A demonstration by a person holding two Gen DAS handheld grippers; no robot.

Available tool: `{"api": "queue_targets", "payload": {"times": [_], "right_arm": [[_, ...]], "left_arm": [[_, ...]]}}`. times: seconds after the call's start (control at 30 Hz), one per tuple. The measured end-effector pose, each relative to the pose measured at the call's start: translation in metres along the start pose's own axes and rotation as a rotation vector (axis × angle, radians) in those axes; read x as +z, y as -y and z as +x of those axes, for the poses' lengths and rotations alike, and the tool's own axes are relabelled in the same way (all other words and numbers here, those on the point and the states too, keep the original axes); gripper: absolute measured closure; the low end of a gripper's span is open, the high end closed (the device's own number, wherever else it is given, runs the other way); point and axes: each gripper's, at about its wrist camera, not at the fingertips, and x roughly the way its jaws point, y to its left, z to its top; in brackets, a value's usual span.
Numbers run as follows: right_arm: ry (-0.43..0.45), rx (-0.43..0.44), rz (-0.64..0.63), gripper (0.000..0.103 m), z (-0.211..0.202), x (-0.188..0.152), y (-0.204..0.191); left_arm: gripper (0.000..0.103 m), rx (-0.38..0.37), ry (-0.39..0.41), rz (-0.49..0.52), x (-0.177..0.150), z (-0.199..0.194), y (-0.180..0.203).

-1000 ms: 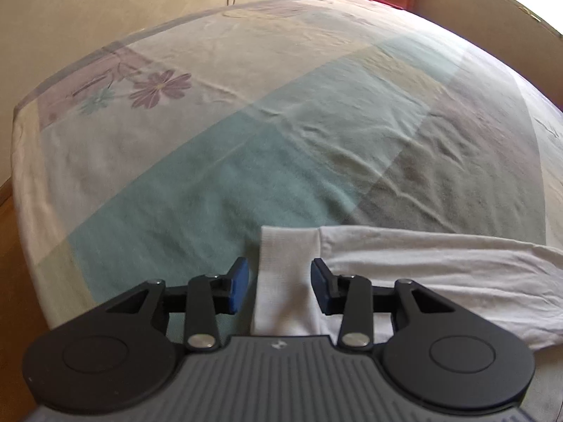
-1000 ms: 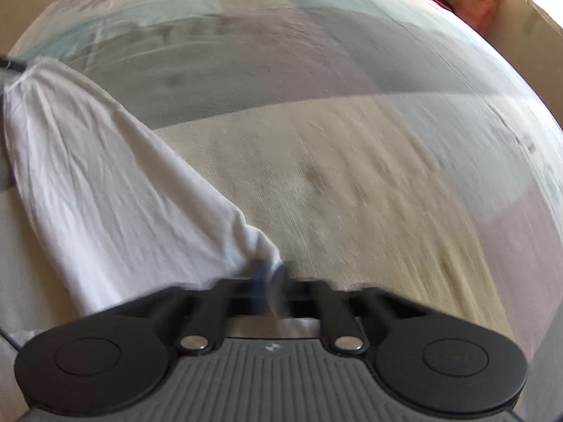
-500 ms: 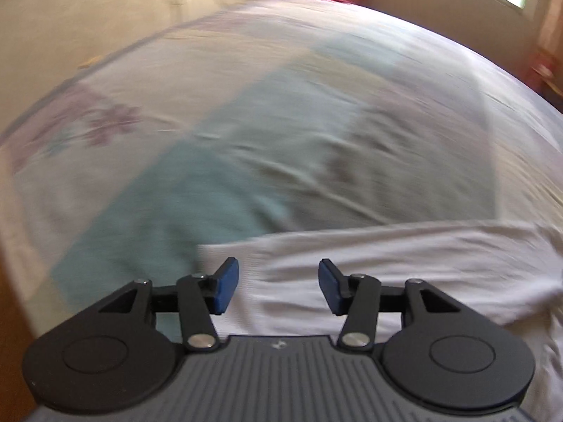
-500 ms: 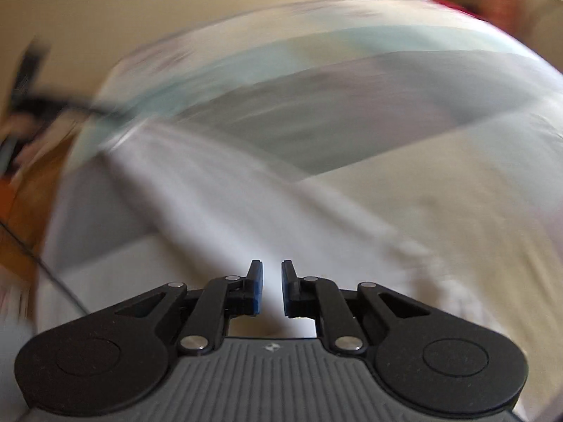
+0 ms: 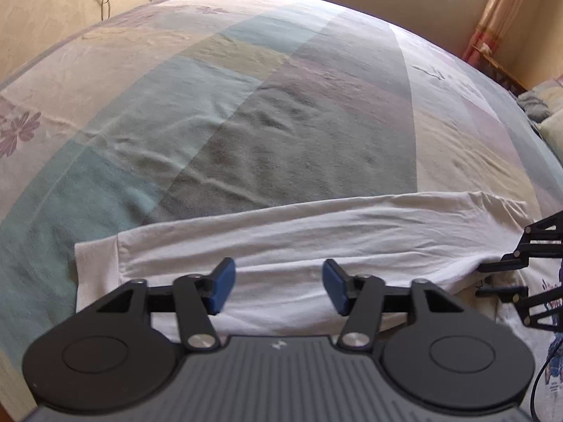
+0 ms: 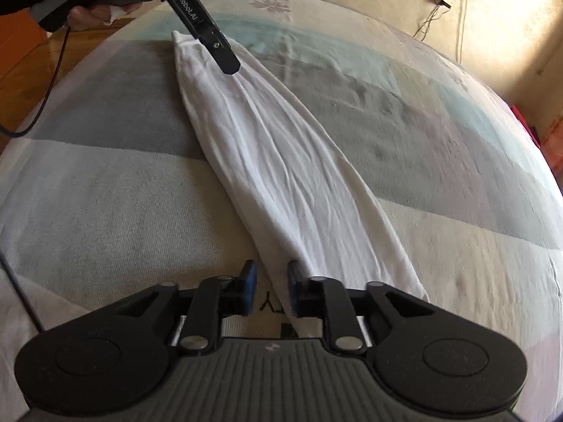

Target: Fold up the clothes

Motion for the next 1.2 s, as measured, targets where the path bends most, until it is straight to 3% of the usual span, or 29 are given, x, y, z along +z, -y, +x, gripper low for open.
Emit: {"api": "queue_targets", "payload": {"times": [0.2,0.27,0.3,0.43,0.5,0.57,0.67,0.8,0.9,0.93,1.0,1.1,1.17,1.2], "right_arm": [[0.003,0.075,0.094,0.078,0.014,-0.001,0.024],[-0.016,0.07,0.119,0.095,0.015,0.001,0.028],[-0.029,0.079,0.144,0.097,0.015,0.004,0.031],[0.002,0.249,0.364,0.098,-0.001,0.005,0.052],[-0.02,0.198,0.428,0.091,-0.001,0.0,0.057],[-0.019,0.132,0.43,0.088,-0.004,-0.001,0.056],[0.044,0.134,0.406,0.081,-0.018,0.001,0.044],[0.035,0.082,0.221,0.073,-0.007,0.012,0.013],[0.0,0.022,0.101,0.076,0.012,0.016,-0.004],[0.007,0.023,0.096,0.082,0.015,0.017,-0.005],[-0.015,0.062,0.154,0.096,0.016,0.023,0.003],[-0.011,0.326,0.334,0.102,0.011,0.024,0.02],[-0.013,0.378,0.37,0.101,0.006,0.023,0.019],[-0.016,0.359,0.41,0.096,0.005,0.02,0.02]], "left_arm": [[0.044,-0.007,-0.003,-0.029,-0.005,-0.001,-0.002],[0.044,-0.007,-0.009,-0.021,-0.008,-0.001,-0.001],[0.044,-0.01,-0.013,-0.017,-0.009,-0.001,-0.001],[0.044,-0.01,-0.019,0.023,-0.012,-0.004,0.002],[0.043,-0.002,-0.02,0.043,-0.012,-0.004,0.003],[0.043,0.005,-0.021,0.052,-0.012,-0.004,0.004],[0.043,-0.001,-0.013,0.066,-0.011,-0.005,0.004],[0.042,-0.004,-0.024,0.1,-0.011,0.001,0.008],[0.042,-0.012,-0.044,0.108,-0.012,0.007,0.009],[0.041,-0.014,-0.051,0.115,-0.012,0.01,0.009],[0.041,-0.002,-0.07,0.128,-0.015,0.013,0.008],[0.039,0.015,-0.084,0.141,-0.017,0.012,0.007],[0.039,0.024,-0.084,0.147,-0.017,0.007,0.007],[0.039,0.028,-0.084,0.15,-0.017,0.005,0.007]]}}
